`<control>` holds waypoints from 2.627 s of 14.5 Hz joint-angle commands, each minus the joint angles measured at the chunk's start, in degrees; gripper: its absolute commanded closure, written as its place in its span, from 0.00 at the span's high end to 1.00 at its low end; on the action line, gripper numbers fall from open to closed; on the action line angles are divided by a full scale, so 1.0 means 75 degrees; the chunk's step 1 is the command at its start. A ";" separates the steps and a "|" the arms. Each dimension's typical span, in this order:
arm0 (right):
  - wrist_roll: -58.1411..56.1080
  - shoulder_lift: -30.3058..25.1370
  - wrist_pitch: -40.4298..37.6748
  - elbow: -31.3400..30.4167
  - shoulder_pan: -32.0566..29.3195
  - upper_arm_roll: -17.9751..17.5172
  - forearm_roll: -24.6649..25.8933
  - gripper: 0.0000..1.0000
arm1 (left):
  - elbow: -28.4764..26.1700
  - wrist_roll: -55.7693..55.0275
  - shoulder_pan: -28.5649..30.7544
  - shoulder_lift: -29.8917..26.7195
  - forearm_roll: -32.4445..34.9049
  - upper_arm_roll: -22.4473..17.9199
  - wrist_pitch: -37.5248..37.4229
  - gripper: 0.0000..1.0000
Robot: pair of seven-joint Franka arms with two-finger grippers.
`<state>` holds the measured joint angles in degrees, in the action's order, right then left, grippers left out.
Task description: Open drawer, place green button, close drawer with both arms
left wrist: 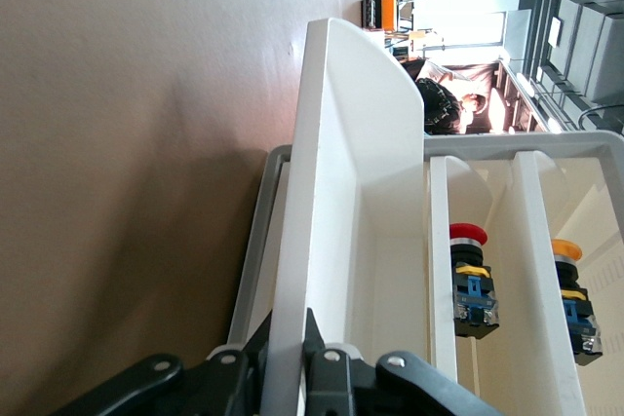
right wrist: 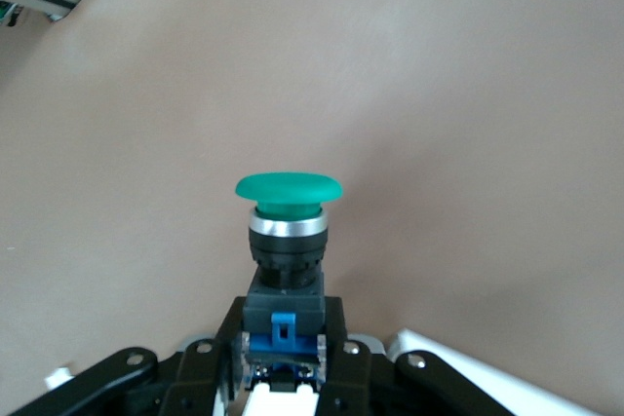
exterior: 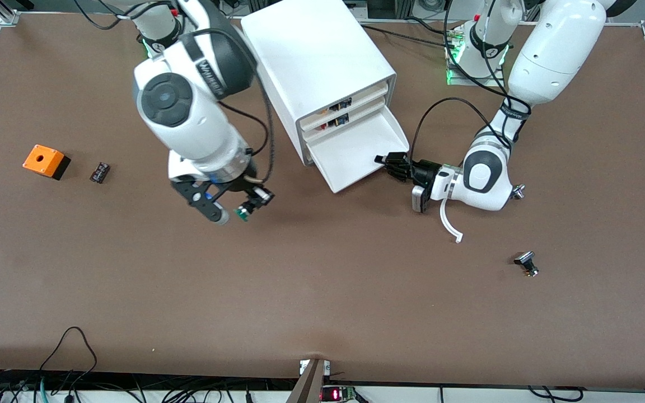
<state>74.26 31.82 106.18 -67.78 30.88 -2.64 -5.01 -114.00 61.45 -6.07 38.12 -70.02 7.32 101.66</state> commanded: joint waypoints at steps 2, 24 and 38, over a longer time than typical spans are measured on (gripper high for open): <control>0.1696 0.0643 0.0560 0.0530 0.0732 0.0059 -0.0106 0.00 | 0.0341 -0.0481 0.0095 -0.0055 0.0230 -0.0109 0.0039 0.61; 0.5767 0.2309 0.3574 -0.0174 0.2797 0.0141 0.0844 0.61 | 0.4217 -0.8812 0.0330 -0.1438 0.6918 -0.0015 -0.2361 1.00; 0.2060 0.1137 0.1289 0.0495 0.1427 0.0458 0.0272 0.99 | 0.6167 -1.1481 -0.0585 -0.1191 0.9570 -0.0027 -0.2016 1.00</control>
<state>99.47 42.21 118.12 -63.99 44.53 1.90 -0.42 -68.24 -18.23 -10.13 27.69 0.84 7.16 83.15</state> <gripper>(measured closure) 0.004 0.000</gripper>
